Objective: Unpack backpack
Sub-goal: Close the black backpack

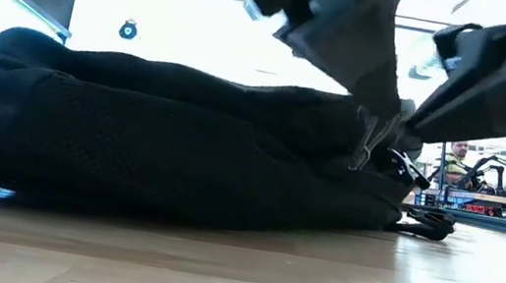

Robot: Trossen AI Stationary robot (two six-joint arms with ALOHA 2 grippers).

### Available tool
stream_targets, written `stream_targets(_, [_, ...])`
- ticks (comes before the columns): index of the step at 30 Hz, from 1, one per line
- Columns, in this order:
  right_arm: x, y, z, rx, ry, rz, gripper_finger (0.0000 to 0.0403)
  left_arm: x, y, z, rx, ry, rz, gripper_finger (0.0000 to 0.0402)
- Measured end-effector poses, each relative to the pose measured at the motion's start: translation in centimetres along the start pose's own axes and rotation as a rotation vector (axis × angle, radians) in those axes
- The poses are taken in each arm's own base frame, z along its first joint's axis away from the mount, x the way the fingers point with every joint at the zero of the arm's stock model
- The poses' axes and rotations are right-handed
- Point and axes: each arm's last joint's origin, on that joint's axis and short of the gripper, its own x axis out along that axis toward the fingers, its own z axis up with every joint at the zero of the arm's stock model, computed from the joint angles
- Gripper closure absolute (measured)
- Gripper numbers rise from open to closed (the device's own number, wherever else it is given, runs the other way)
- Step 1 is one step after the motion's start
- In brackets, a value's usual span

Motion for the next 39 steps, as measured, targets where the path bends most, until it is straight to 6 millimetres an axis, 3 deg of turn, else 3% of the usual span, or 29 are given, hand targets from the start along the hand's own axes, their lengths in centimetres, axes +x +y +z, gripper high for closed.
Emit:
stream_targets(8, [1.1,-1.3,-0.6,0.043,-0.066,0.019,0.0212,-0.5,-0.2,0.2,0.022,-0.029,0.033,0.0401])
stream_targets(15, [2.8,-1.0,-1.2,0.068,-0.081,0.092,0.0188,-0.5,-0.3,0.4,0.025,-0.047,0.033,0.0401])
stream_targets(22, [4.4,-0.1,-0.8,0.123,-0.08,-0.01,0.0229,-0.5,-0.3,0.7,0.024,-0.066,0.028,0.0401])
stream_targets(27, [4.8,-0.7,-0.5,0.214,-0.088,-0.082,0.0279,-0.5,-0.4,0.7,0.027,-0.067,0.033,0.0401])
stream_targets(34, [5.1,-1.1,-1.1,0.231,-0.01,-0.052,0.039,-0.7,-0.5,0.6,0.032,-0.065,0.029,0.0401])
stream_targets(39, [4.8,-1.4,-0.9,0.236,0.0,-0.042,0.0399,-0.9,-0.9,0.6,0.038,-0.055,-0.046,0.0387])
